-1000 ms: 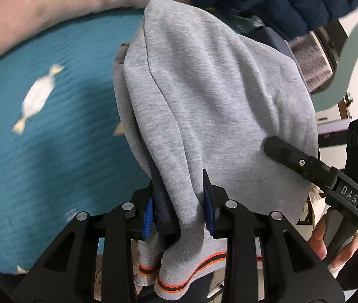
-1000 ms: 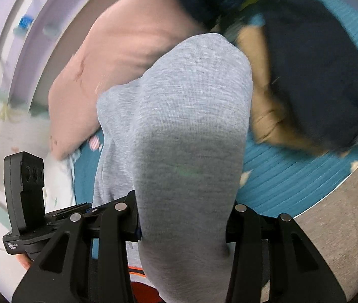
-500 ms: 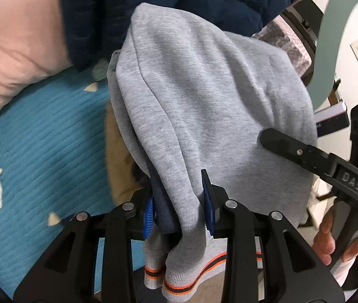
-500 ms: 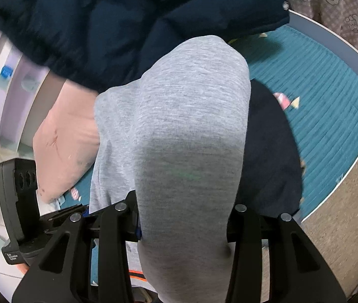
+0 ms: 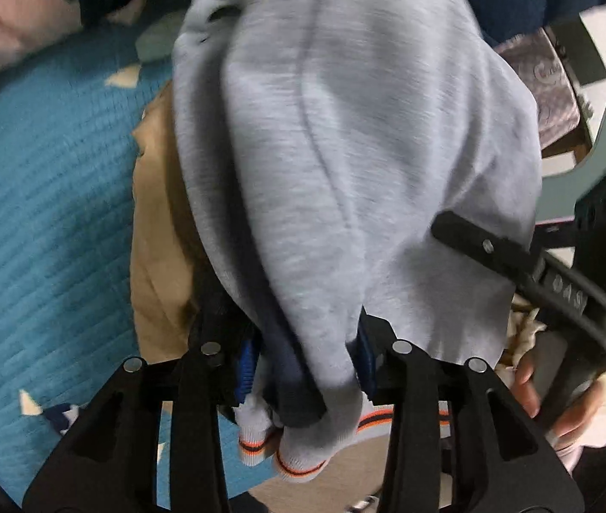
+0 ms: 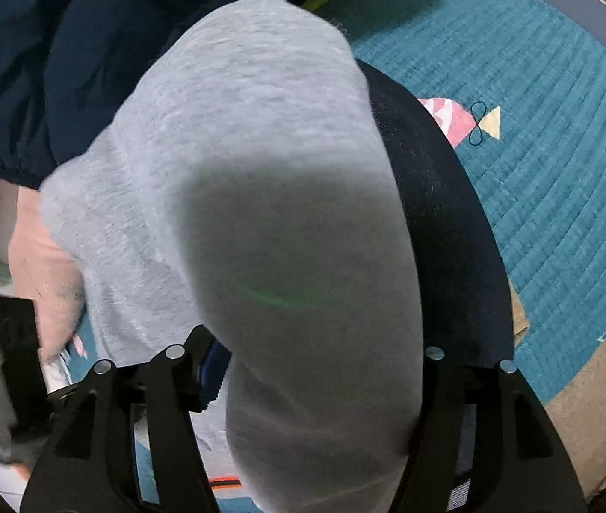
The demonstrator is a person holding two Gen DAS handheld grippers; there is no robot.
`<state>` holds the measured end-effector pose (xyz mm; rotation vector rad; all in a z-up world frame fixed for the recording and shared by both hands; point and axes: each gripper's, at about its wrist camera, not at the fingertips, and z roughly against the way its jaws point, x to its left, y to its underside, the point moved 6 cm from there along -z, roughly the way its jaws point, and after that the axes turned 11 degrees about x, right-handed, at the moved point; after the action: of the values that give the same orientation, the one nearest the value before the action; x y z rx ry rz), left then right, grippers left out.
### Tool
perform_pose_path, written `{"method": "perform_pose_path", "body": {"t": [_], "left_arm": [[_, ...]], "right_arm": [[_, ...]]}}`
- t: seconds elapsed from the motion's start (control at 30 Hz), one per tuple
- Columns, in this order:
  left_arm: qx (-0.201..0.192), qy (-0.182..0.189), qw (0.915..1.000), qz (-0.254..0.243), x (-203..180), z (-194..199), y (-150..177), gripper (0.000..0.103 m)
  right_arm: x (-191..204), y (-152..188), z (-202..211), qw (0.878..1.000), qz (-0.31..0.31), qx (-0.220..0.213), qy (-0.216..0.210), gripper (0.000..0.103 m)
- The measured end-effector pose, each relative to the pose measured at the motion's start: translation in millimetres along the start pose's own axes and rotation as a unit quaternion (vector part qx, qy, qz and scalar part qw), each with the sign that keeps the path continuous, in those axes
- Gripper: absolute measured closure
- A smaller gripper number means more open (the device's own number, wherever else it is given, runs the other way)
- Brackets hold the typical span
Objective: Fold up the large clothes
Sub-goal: 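Lift and carry the bundle with both tools toward the hanging puffer jacket, then lower the bundle onto the beige clothes pile and open both tools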
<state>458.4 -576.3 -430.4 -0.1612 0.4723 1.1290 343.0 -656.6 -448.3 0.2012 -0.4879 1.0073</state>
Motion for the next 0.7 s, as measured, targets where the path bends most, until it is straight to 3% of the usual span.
{"method": "perform_pose_path", "body": {"t": [0.1,0.2,0.27,0.3,0.37,0.43,0.5,0.57,0.63,0.7], "left_arm": [[0.012,0.005,0.9999,-0.002,0.3,6.7,1.5,0.062],[-0.001,-0.035,0.9991,-0.025,-7.3,25.5,10.8,0.053],[-0.022,-0.071,0.9964,-0.040,-15.6,45.0,19.5,0.052],[-0.032,-0.074,0.9954,-0.052,-20.2,54.0,22.2,0.045],[-0.063,-0.076,0.9929,-0.067,-30.8,80.7,28.4,0.030],[-0.088,-0.072,0.9909,-0.071,-37.6,101.0,32.9,0.030],[-0.100,-0.054,0.9889,-0.096,-54.3,113.0,34.7,0.030],[-0.098,-0.047,0.9882,-0.108,-62.3,110.8,39.1,0.031],[-0.085,-0.038,0.9904,-0.102,-64.7,94.4,35.3,0.038],[-0.055,-0.051,0.9933,-0.088,-58.6,65.0,23.5,0.066]], "right_arm": [[0.9,5.5,7.3,1.000,-0.009,0.008,-0.003,0.045],[8.9,15.7,30.2,1.000,-0.005,0.003,0.013,0.043],[11.9,23.0,49.0,1.000,0.001,-0.013,0.029,0.043],[11.5,23.6,56.1,0.999,-0.002,-0.021,0.036,0.043],[8.7,32.4,84.0,0.996,-0.013,-0.066,0.062,0.043],[13.7,37.5,109.5,0.992,-0.011,-0.110,0.067,0.043],[26.3,49.1,135.0,0.988,0.007,-0.149,0.039,0.046],[44.0,58.4,136.8,0.990,0.037,-0.132,0.016,0.080],[49.7,60.3,125.4,0.994,0.046,-0.104,0.002,0.088],[48.7,56.4,102.4,0.997,0.038,-0.072,0.003,0.093]]}}
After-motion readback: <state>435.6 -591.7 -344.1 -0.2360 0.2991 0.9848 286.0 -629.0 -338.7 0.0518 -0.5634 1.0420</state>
